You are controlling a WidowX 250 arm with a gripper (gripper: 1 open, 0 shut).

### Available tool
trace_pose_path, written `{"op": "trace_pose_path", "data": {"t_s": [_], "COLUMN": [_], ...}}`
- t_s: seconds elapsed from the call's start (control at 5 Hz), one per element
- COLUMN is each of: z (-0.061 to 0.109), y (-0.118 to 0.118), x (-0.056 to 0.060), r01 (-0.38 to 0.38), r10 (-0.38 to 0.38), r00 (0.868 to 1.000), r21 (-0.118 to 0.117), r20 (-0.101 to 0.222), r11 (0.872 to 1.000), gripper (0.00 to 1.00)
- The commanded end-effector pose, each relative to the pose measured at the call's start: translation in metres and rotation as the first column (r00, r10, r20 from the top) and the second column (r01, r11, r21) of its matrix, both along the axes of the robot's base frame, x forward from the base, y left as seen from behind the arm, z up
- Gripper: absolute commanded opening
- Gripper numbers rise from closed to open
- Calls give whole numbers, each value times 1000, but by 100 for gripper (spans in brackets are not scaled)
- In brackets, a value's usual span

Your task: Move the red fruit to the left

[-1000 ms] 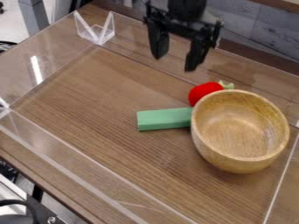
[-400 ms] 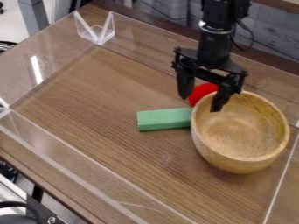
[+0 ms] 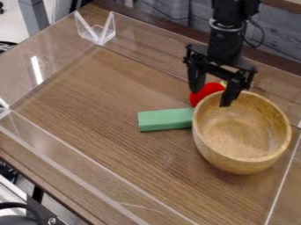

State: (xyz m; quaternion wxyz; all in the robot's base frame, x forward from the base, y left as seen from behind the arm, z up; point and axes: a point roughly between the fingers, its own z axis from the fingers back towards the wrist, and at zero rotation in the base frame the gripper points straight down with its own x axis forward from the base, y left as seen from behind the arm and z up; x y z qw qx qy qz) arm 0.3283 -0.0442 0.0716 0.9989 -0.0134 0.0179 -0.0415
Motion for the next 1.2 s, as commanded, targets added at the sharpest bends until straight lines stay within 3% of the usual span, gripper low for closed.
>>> {"op": "trace_pose_path", "data": {"t_s": [0.0,0.2,0.4,0.6,0.8,1.0], "z": [1,-15,-12,-6,1,11], "y": [8,13,10,7,3,3], "x": [15,17,21,25,25,27], "r01": [-8,-20,19,56,94,8], "r10": [8,20,-20,-57,-95,-9], "r00": [997,996,995,994,991,995], "r21": [-2,0,3,8,10,8], "r20": [80,90,94,95,96,97], "r11": [1000,1000,1000,998,996,1000], "gripper": [100,100,0,0,100,100]}}
